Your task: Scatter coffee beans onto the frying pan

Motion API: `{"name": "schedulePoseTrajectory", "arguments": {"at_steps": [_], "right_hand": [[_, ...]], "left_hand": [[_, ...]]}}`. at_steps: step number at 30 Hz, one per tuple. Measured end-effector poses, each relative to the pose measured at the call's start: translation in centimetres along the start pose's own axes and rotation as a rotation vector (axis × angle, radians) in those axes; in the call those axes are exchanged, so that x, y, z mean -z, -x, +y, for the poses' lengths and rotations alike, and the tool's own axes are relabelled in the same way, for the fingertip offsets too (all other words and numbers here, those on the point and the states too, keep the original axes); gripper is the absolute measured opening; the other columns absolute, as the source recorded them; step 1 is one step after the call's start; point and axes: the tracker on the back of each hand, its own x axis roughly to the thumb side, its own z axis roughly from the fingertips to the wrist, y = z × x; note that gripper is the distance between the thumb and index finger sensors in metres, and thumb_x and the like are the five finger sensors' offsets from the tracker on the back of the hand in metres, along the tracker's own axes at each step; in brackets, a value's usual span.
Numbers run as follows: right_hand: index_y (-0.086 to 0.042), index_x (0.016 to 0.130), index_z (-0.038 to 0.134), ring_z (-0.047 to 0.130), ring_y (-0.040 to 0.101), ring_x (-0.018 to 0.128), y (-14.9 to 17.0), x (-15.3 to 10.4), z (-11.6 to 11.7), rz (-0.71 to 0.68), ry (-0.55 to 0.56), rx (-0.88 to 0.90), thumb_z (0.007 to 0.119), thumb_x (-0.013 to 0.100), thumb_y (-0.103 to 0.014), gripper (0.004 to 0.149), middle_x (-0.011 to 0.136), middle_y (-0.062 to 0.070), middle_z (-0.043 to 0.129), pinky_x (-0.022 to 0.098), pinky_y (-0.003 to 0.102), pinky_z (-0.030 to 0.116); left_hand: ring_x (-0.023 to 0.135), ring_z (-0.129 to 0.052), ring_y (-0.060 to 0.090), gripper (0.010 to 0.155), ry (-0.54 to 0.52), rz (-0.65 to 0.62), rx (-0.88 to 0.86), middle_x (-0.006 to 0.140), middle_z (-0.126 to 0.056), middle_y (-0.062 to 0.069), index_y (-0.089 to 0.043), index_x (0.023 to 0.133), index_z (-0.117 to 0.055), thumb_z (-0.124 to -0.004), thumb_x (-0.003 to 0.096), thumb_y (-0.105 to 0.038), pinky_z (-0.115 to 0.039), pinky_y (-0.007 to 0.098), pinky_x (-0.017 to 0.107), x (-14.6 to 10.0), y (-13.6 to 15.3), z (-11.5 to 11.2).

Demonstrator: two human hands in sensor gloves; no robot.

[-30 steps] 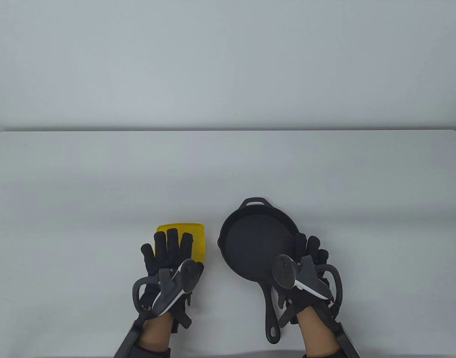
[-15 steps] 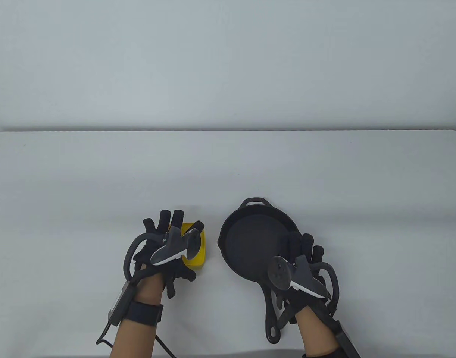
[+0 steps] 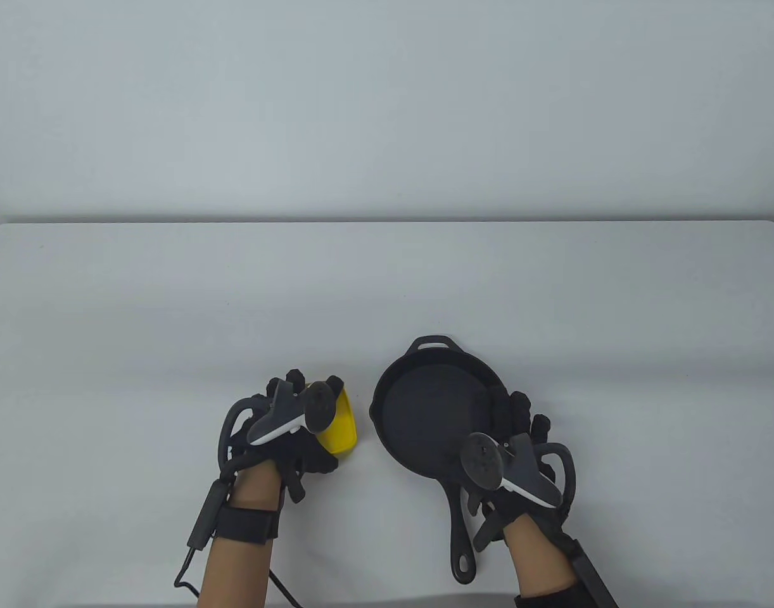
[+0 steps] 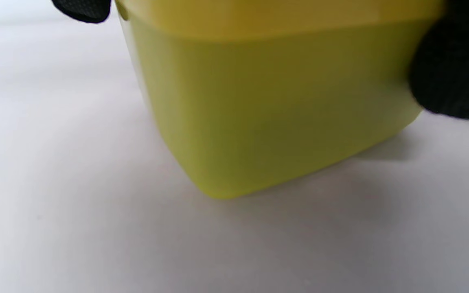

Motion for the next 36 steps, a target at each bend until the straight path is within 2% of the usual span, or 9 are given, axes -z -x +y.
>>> {"name": "schedulePoseTrajectory", "arguments": {"at_steps": [3, 5, 9, 14, 17, 23, 27, 32, 36], "right_hand": [[-0.005, 0.112, 0.013, 0.052, 0.067, 0.096, -0.3, -0.5, -0.8, -0.017, 0.137, 0.091, 0.057, 0.048, -0.078, 0.107, 0.110, 0.033, 0.013, 0.053, 0.053, 0.084], [-0.010, 0.112, 0.007, 0.065, 0.064, 0.092, -0.7, -0.8, -1.1, -0.047, 0.193, 0.166, 0.054, 0.047, -0.082, 0.107, 0.107, 0.033, 0.005, 0.039, 0.038, 0.094], [-0.014, 0.104, -0.010, 0.070, 0.065, 0.087, -1.6, -0.9, -0.6, -0.152, 0.117, 0.460, 0.044, 0.048, -0.083, 0.104, 0.101, 0.034, -0.009, 0.035, 0.037, 0.095], [-0.021, 0.096, -0.018, 0.084, 0.055, 0.078, -2.4, -0.5, 1.7, -0.265, -0.086, 1.085, 0.053, 0.054, -0.073, 0.098, 0.096, 0.032, -0.016, 0.040, 0.036, 0.090], [-0.022, 0.098, -0.015, 0.089, 0.047, 0.065, -2.4, -0.1, 2.2, -0.263, -0.134, 1.225, 0.056, 0.061, -0.052, 0.085, 0.098, 0.030, -0.012, 0.040, 0.040, 0.088], [-0.018, 0.106, -0.002, 0.091, 0.046, 0.062, -1.8, -0.2, 1.7, -0.169, -0.031, 1.251, 0.053, 0.061, -0.050, 0.078, 0.103, 0.032, -0.001, 0.037, 0.039, 0.089], [-0.017, 0.107, -0.002, 0.090, 0.046, 0.062, -0.5, -0.3, 2.0, -0.133, 0.014, 1.369, 0.051, 0.062, -0.051, 0.078, 0.103, 0.032, 0.000, 0.038, 0.038, 0.089], [-0.013, 0.105, -0.005, 0.087, 0.046, 0.067, -0.3, -0.3, 2.3, -0.131, 0.030, 1.531, 0.048, 0.063, -0.052, 0.079, 0.102, 0.032, -0.004, 0.042, 0.038, 0.088], [-0.008, 0.105, -0.005, 0.086, 0.047, 0.068, -0.8, -0.3, 2.3, -0.183, 0.005, 1.538, 0.047, 0.063, -0.052, 0.080, 0.101, 0.033, -0.006, 0.044, 0.039, 0.087]], "left_hand": [[0.109, -0.046, 0.045, 0.119, -0.101, -0.083, 0.031, 0.119, -0.023, 0.019, -0.052, 0.105, -0.014, -0.086, 0.0150, -0.083, -0.057, 0.067, 0.078, -2.3, -1.9, 1.9], [0.109, -0.046, 0.045, 0.119, -0.149, -0.136, 0.018, 0.119, -0.023, 0.020, -0.051, 0.106, -0.015, -0.086, 0.0156, -0.084, -0.057, 0.067, 0.078, -3.9, -3.4, 3.2], [0.110, -0.047, 0.045, 0.119, -0.243, -0.266, 0.006, 0.120, -0.025, 0.019, -0.050, 0.107, -0.017, -0.085, 0.0158, -0.085, -0.058, 0.067, 0.079, -6.7, -7.1, 4.5], [0.111, -0.048, 0.046, 0.118, -0.345, -0.357, -0.085, 0.120, -0.027, 0.020, -0.049, 0.108, -0.019, -0.085, 0.0162, -0.085, -0.058, 0.067, 0.079, -8.6, -9.8, 3.5], [0.114, -0.043, 0.045, 0.117, -0.333, -0.381, -0.196, 0.121, -0.024, 0.017, -0.047, 0.109, -0.020, -0.085, 0.0188, -0.084, -0.053, 0.066, 0.081, -8.4, -9.0, 2.9], [0.123, -0.024, 0.035, 0.107, -0.432, -0.461, -0.458, 0.123, -0.012, 0.001, -0.052, 0.107, -0.017, -0.068, 0.0198, -0.087, -0.039, 0.062, 0.088, -8.4, -5.9, 2.4], [0.124, -0.023, 0.033, 0.105, -0.522, -0.518, -0.920, 0.124, -0.015, 0.001, -0.051, 0.109, -0.017, -0.065, 0.0230, -0.087, -0.032, 0.062, 0.089, -8.2, -2.6, 1.3], [0.122, -0.016, 0.036, 0.098, -0.409, -0.588, -1.380, 0.124, -0.012, 0.003, -0.048, 0.112, -0.015, -0.057, 0.0318, -0.086, -0.022, 0.061, 0.087, -6.4, -0.9, -1.9], [0.119, -0.012, 0.039, 0.096, -0.329, -0.548, -1.454, 0.123, -0.006, 0.006, -0.046, 0.112, -0.007, -0.047, 0.0348, -0.087, -0.019, 0.061, 0.084, -5.5, -0.9, -3.4]]}}
